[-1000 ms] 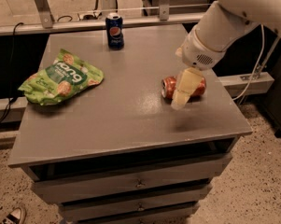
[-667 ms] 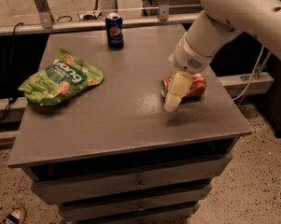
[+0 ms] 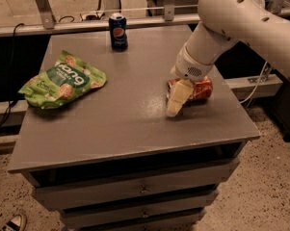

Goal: Place coke can upright

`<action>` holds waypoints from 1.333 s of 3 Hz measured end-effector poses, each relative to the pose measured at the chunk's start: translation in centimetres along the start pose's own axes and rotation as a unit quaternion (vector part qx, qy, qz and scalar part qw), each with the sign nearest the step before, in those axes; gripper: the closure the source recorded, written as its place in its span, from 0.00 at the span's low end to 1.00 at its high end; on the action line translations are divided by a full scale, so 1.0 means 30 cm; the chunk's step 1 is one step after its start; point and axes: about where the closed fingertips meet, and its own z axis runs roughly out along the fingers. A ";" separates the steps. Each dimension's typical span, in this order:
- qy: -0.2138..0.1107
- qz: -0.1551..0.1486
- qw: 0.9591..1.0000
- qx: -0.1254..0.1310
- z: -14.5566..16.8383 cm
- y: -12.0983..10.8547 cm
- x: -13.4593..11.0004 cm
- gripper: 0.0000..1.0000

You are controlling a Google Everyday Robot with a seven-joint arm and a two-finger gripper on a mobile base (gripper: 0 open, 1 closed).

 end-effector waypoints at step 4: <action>-0.074 -0.028 0.997 -0.019 -0.065 -0.038 -0.214 1.00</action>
Offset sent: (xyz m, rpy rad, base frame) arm 0.0120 0.0250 0.0205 0.0115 -0.0098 0.0623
